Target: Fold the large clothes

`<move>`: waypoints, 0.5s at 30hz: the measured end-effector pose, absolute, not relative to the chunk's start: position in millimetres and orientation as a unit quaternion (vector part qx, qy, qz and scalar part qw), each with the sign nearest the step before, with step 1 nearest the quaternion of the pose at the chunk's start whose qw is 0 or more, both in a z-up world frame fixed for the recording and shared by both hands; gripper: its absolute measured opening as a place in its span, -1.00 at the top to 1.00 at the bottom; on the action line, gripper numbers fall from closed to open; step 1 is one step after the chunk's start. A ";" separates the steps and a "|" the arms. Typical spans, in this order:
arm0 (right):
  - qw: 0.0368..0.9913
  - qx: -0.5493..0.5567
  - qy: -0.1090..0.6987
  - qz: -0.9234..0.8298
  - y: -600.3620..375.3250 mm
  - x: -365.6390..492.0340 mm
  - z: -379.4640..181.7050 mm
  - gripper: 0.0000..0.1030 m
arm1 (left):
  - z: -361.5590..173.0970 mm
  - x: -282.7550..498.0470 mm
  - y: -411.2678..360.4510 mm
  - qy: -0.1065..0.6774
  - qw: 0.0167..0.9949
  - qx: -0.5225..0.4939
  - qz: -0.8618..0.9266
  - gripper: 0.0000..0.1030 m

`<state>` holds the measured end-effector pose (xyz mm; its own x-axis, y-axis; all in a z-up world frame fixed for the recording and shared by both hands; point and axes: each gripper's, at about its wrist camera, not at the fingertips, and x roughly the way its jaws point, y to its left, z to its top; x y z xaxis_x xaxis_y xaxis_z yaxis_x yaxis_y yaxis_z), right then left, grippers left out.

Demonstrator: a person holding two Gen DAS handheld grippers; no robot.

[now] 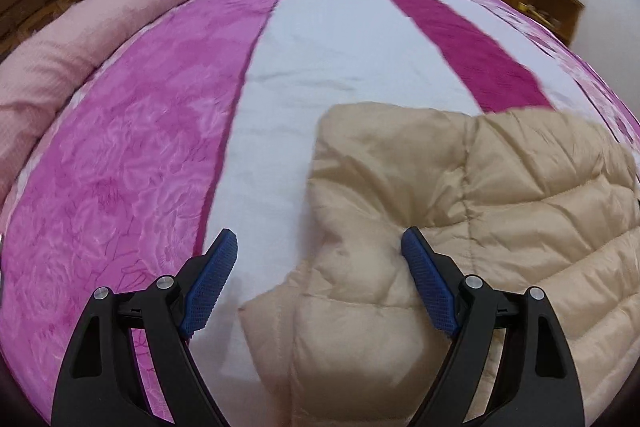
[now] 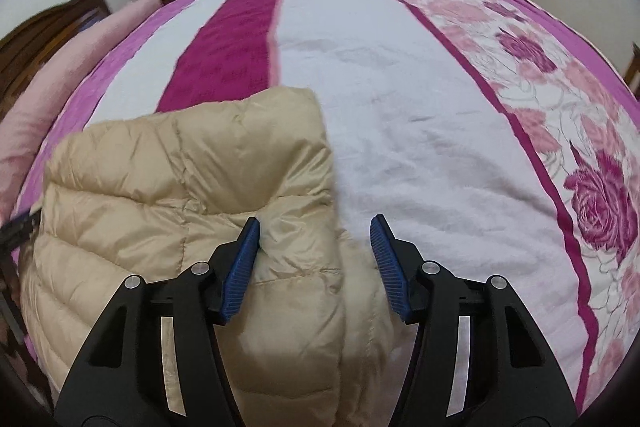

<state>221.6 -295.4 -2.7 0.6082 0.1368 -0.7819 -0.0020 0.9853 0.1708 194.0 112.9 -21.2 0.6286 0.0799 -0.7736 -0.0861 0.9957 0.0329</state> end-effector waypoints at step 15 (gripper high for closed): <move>0.896 0.139 0.419 0.049 -321.2 172.9 27.8 -0.46 | 8.3 144.5 129.0 0.435 0.898 -0.037 0.046 -0.58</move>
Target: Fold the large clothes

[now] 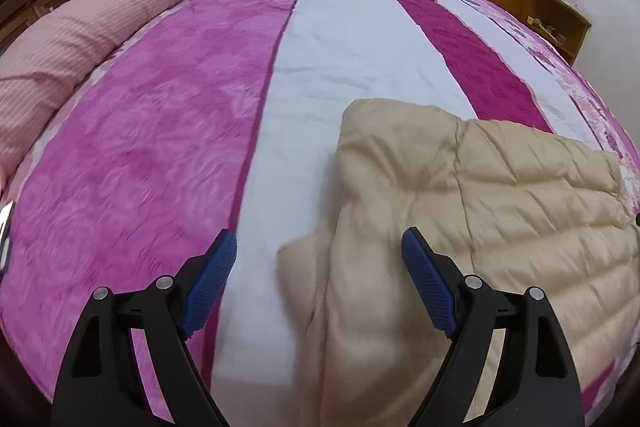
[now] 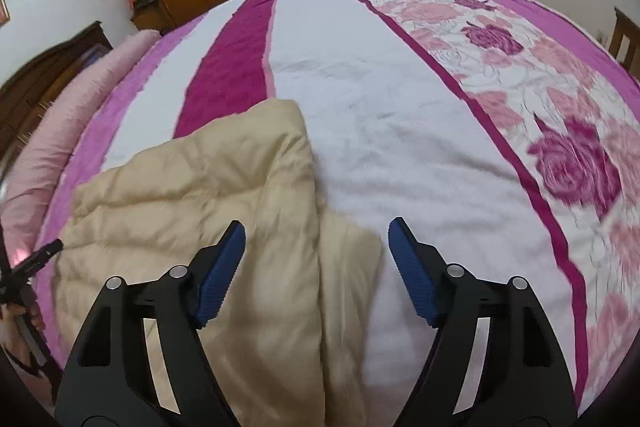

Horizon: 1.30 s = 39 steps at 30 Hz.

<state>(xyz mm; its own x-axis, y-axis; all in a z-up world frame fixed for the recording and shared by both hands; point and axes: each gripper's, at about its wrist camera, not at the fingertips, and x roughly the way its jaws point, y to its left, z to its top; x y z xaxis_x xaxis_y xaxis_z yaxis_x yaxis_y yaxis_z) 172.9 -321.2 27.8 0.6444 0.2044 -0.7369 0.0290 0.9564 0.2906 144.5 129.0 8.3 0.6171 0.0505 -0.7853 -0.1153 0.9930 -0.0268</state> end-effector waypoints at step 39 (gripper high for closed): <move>0.812 0.363 0.438 0.131 -408.3 39.8 25.9 0.41 | -20.8 106.5 41.4 0.509 0.827 -0.162 -0.178 0.38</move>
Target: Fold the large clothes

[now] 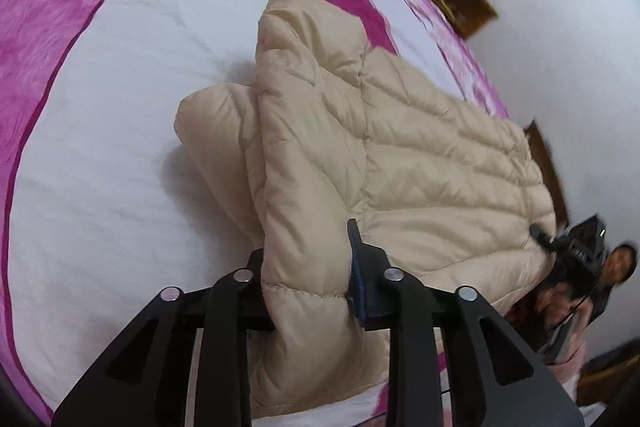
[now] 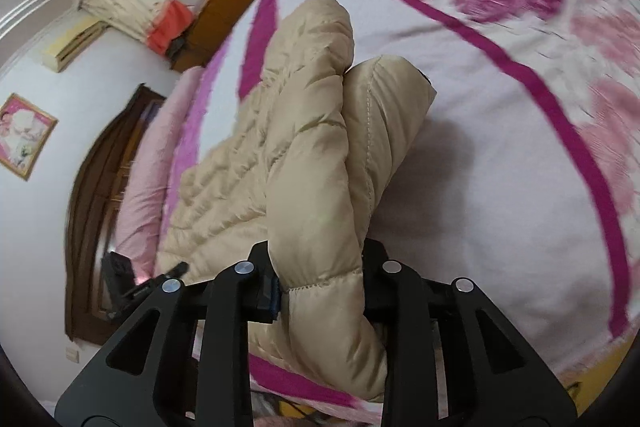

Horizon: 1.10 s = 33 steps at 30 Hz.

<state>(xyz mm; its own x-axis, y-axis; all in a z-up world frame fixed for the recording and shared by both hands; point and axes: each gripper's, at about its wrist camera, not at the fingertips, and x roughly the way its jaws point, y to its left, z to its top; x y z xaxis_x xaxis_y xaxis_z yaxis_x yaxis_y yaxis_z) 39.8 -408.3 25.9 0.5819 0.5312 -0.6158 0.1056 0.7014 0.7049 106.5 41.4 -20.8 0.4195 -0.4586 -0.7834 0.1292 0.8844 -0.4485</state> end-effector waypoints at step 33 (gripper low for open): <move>0.815 0.328 0.473 0.072 -389.4 26.2 3.1 -0.59 | 30.0 61.5 -75.8 0.467 0.856 0.016 -0.222 -0.19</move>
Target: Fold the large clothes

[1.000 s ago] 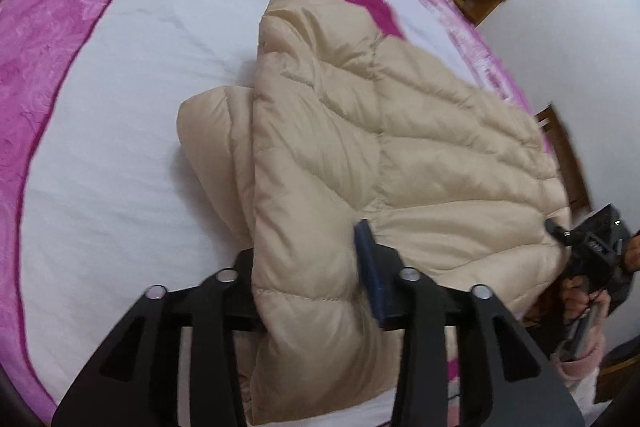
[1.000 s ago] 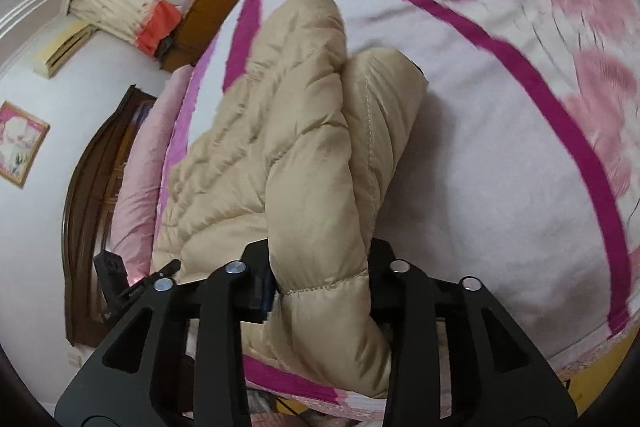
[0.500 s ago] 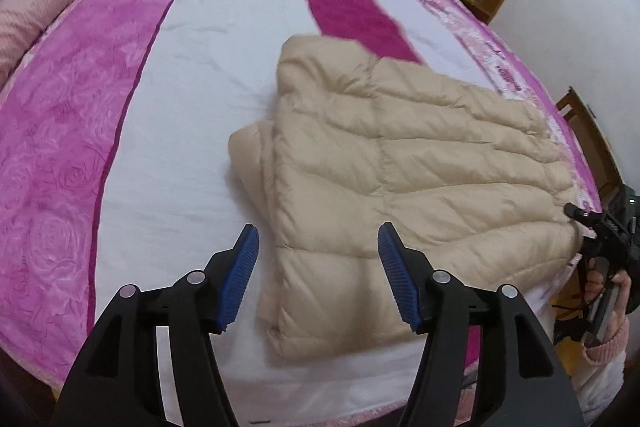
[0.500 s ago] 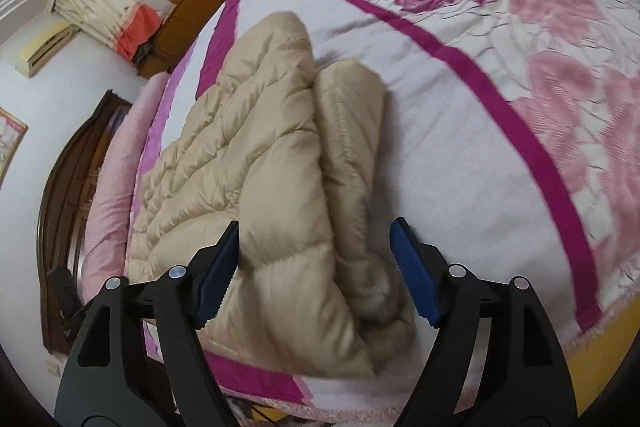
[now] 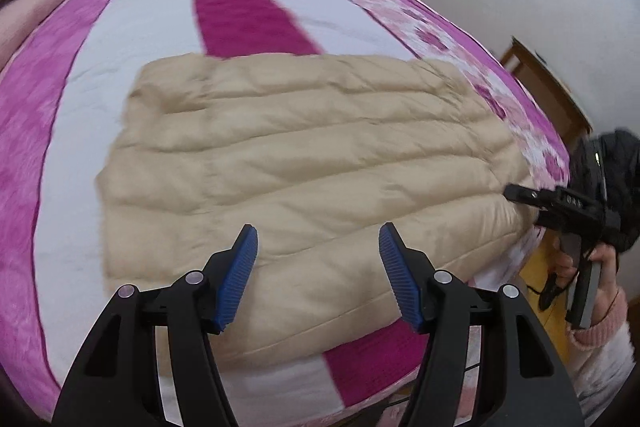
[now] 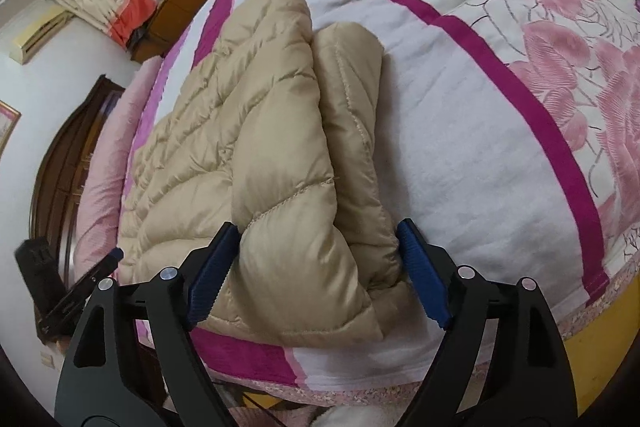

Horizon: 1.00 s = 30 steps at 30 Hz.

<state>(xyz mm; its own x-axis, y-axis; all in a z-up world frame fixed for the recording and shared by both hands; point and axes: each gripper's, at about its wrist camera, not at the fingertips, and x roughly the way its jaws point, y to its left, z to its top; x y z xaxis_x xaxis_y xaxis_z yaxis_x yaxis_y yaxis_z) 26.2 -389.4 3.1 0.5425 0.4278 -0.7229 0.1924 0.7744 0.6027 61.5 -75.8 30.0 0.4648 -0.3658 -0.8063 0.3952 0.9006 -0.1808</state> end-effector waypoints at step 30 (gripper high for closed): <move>0.833 0.347 0.355 0.244 -346.8 5.9 63.4 0.30 | -38.0 73.8 -133.7 0.491 0.839 0.093 -0.214 -0.23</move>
